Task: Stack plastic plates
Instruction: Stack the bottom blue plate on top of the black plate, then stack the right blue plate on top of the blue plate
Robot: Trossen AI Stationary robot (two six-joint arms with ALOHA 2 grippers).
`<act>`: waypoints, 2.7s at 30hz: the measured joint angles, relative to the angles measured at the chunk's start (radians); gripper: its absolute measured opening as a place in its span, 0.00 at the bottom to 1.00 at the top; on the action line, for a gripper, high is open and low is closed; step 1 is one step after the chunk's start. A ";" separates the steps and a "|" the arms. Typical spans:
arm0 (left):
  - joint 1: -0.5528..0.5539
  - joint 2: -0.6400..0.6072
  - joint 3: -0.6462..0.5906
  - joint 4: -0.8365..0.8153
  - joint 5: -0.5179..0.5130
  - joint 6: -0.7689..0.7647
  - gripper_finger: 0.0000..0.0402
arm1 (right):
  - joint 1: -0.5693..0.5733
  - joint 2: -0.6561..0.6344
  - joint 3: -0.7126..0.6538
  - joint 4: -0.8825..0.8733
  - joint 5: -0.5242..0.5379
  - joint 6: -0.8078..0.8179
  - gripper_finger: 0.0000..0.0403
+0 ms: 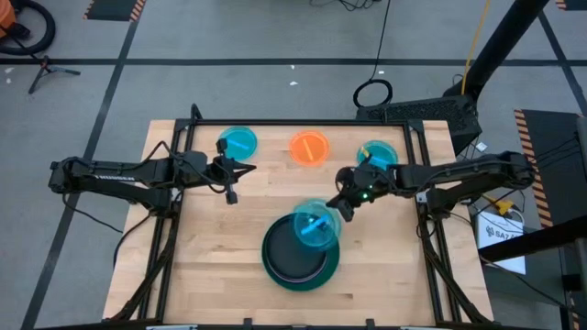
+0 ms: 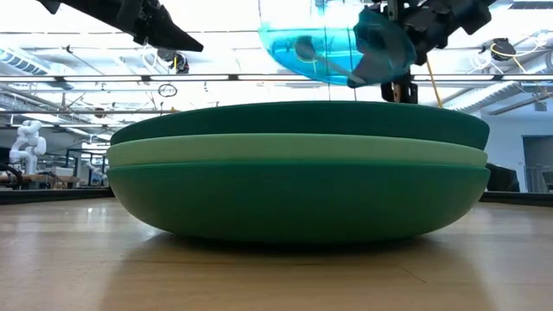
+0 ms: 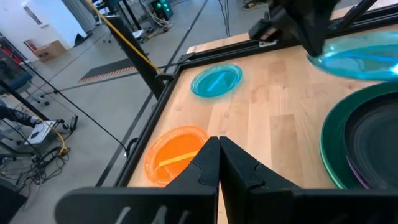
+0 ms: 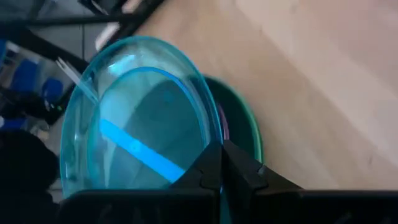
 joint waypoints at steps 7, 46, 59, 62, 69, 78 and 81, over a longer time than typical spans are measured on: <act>0.000 0.000 0.000 0.017 0.000 0.000 0.01 | 0.040 0.122 0.000 0.088 0.000 0.083 0.01; 0.000 0.000 0.000 0.014 0.000 0.017 0.01 | -0.339 0.335 0.257 -0.767 0.429 0.044 0.32; 0.000 0.000 0.000 0.013 0.000 0.021 0.01 | -0.422 0.540 0.256 -0.739 0.451 0.002 0.32; 0.000 0.000 0.000 0.013 0.000 0.022 0.01 | -0.422 0.572 0.256 -0.744 0.479 -0.004 0.32; 0.000 0.000 0.000 0.012 0.000 0.028 0.01 | -0.422 0.590 0.256 -0.741 0.497 -0.009 0.31; 0.000 0.000 0.000 0.012 0.000 0.028 0.01 | -0.422 0.592 0.255 -0.737 0.502 -0.006 0.09; 0.000 0.000 0.000 0.012 0.000 0.028 0.01 | -0.420 0.592 0.255 -0.735 0.504 -0.015 0.02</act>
